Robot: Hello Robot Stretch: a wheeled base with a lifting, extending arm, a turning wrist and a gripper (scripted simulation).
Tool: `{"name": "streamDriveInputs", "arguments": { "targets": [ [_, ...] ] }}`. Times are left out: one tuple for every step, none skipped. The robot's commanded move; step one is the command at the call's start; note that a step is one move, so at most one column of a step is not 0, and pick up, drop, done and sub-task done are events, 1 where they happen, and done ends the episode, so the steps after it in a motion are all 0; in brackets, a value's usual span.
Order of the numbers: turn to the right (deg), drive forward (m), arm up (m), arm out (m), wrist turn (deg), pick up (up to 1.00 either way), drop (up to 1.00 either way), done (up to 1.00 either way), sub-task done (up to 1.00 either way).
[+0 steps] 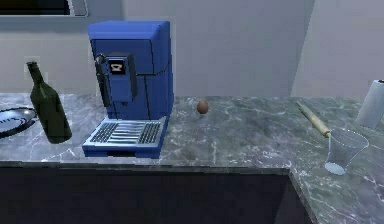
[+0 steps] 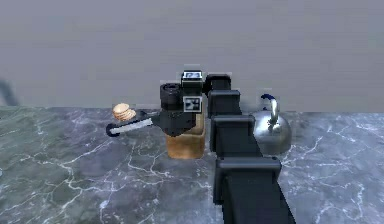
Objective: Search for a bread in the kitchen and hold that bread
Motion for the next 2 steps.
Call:
{"name": "streamDriveInputs", "arguments": {
  "targets": [
    [0.0, 0.00, 0.00, 0.00, 45.0, 0.00, 0.00, 0.00, 0.00],
    [0.0, 0.00, 0.00, 0.00, 0.0, 1.00, 0.00, 0.00, 0.00]
  ]
}}
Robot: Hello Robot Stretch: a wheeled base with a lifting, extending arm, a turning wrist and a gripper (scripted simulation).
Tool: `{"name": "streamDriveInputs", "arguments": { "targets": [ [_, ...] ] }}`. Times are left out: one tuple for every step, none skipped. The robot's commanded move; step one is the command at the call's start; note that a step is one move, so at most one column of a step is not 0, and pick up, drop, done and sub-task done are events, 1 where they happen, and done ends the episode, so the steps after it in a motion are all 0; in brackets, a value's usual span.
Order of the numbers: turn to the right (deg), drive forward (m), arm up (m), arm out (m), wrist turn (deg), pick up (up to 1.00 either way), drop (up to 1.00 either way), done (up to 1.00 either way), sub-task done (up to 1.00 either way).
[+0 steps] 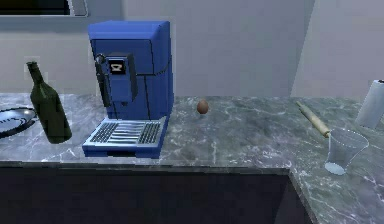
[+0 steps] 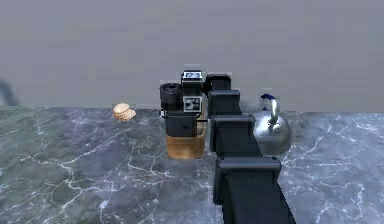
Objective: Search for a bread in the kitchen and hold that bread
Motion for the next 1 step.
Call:
{"name": "streamDriveInputs", "arguments": {
  "targets": [
    [0.0, 0.00, 0.00, 0.00, 0.0, 0.00, 0.00, 1.00, 0.00]
  ]
}}
